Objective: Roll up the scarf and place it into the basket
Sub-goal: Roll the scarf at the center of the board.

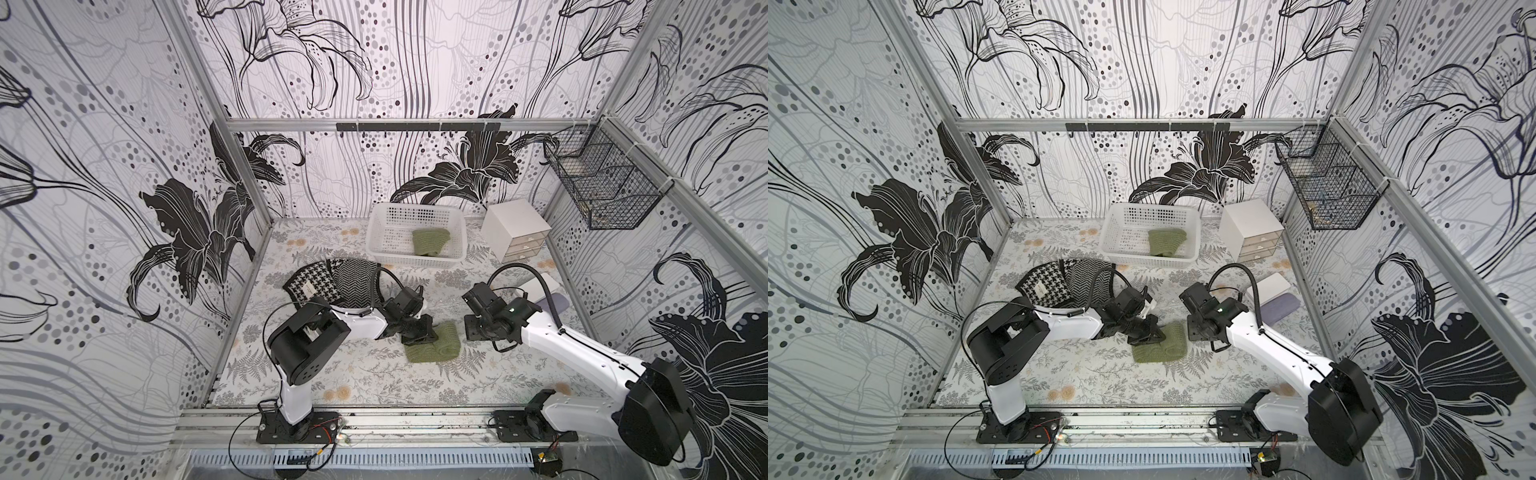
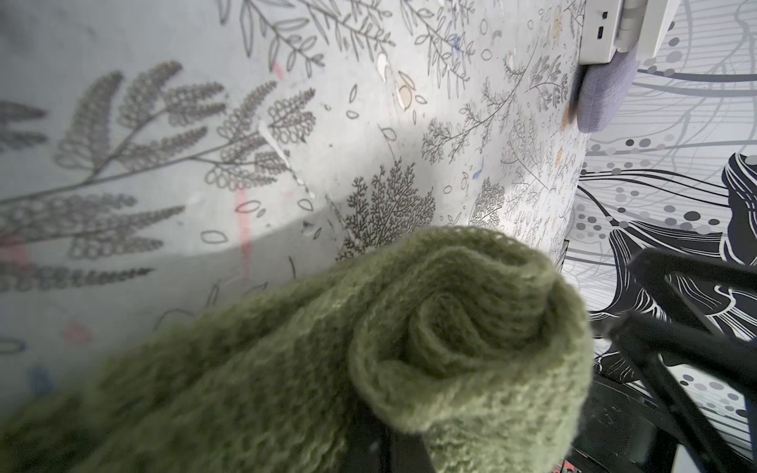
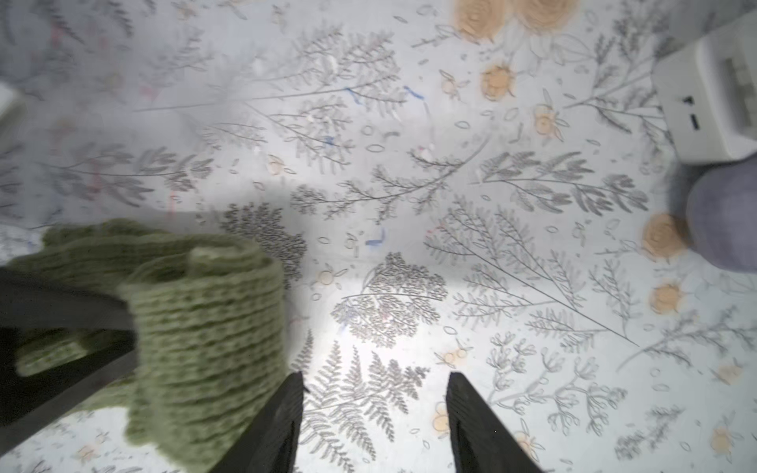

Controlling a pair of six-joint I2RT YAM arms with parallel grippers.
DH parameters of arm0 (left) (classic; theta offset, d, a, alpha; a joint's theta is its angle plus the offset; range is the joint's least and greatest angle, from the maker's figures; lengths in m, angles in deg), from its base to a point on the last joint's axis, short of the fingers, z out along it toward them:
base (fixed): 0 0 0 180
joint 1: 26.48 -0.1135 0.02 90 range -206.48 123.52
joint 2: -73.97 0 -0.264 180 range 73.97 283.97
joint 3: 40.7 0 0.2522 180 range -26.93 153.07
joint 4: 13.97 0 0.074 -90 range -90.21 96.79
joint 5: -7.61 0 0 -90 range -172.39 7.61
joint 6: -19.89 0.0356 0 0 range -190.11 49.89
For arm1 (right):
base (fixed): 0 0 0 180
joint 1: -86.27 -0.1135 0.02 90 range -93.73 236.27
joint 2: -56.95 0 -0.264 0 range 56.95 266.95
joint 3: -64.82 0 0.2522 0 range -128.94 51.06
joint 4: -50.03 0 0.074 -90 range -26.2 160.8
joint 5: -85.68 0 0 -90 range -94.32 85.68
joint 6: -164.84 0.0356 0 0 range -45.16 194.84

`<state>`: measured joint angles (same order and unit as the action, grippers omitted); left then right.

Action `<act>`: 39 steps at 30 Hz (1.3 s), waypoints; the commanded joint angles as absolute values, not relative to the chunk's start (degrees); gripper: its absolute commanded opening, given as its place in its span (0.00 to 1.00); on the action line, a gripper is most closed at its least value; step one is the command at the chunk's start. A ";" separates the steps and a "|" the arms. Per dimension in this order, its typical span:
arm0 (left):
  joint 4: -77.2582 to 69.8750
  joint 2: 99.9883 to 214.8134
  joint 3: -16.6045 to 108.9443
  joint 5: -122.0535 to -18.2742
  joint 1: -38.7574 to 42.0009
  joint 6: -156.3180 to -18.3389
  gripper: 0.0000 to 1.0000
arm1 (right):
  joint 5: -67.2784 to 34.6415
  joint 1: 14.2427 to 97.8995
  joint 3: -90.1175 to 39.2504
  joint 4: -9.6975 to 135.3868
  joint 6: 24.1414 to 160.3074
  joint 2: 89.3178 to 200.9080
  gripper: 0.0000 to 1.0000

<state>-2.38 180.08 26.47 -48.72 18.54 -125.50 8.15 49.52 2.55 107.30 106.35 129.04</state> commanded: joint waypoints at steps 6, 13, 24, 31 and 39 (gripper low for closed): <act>-2.76 178.74 23.51 -50.57 18.51 -124.35 0.00 | -3.41 49.92 6.10 96.70 106.37 134.25 0.59; -4.62 179.17 21.29 -51.10 18.44 -125.43 0.00 | -15.70 49.94 10.33 86.10 109.81 133.03 0.59; -6.36 179.36 19.49 -52.55 18.48 -126.50 0.00 | -30.66 49.79 14.94 75.39 119.56 138.23 0.57; -7.33 180.14 19.95 -52.60 18.43 -126.90 0.00 | -34.54 47.85 17.39 63.91 124.38 144.81 0.45; -7.35 178.46 20.35 -52.48 17.92 -127.02 0.00 | -33.03 46.99 18.74 63.80 125.32 144.03 0.00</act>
<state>-5.55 178.35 20.40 -50.82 16.96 -126.53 -32.07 49.72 17.32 62.43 125.19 142.79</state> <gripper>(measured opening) 0.046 0.069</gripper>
